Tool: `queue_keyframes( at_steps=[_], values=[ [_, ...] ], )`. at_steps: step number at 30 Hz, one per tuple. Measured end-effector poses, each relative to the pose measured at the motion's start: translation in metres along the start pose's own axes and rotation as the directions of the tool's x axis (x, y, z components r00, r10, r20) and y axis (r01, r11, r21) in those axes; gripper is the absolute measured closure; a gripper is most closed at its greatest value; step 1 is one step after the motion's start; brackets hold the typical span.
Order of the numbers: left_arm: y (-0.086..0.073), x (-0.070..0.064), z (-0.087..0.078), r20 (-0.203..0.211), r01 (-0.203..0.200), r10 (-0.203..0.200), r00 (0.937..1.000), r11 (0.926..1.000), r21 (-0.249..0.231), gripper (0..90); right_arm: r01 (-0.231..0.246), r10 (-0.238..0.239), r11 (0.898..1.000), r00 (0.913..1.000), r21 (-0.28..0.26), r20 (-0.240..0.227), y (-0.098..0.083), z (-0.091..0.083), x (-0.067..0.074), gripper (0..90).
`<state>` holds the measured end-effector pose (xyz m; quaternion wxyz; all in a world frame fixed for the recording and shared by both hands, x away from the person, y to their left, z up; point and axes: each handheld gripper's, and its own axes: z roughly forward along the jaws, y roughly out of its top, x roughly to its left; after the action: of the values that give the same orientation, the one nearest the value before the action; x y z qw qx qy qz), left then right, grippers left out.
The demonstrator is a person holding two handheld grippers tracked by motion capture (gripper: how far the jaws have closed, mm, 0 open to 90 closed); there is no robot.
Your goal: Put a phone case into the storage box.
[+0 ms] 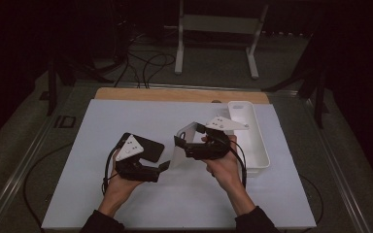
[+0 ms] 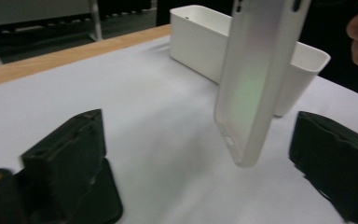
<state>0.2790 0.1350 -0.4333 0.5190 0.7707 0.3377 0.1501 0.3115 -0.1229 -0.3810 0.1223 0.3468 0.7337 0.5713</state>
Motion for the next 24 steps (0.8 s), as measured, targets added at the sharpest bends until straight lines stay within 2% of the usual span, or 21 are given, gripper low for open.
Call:
queue_keyframes(
  at_steps=[13, 19, 22, 24],
  values=[
    [-0.008, 0.016, -0.019, -0.061, -0.002, -0.001, 0.9981, 0.9993, -0.037, 0.4, 0.009, -0.009, 1.000, 0.9999, -0.001, 0.014, 0.001, -0.005, -0.004, 16.8],
    [-0.017, 0.024, -0.025, -0.088, 0.000, -0.004, 0.9961, 0.9988, -0.049, 0.3, 0.013, -0.013, 1.000, 0.9997, -0.001, 0.021, 0.002, -0.006, -0.006, 16.9],
    [-0.021, 0.026, -0.028, -0.086, -0.001, -0.004, 0.9963, 0.9981, -0.062, 0.2, 0.018, -0.018, 1.000, 0.9996, -0.001, 0.023, 0.002, -0.007, -0.007, 16.9],
    [-0.026, 0.027, -0.035, -0.098, -0.014, 0.007, 0.9952, 0.9971, -0.075, 0.2, 0.014, -0.014, 1.000, 0.9995, 0.001, 0.028, 0.002, -0.007, -0.007, 16.9]
  ],
)
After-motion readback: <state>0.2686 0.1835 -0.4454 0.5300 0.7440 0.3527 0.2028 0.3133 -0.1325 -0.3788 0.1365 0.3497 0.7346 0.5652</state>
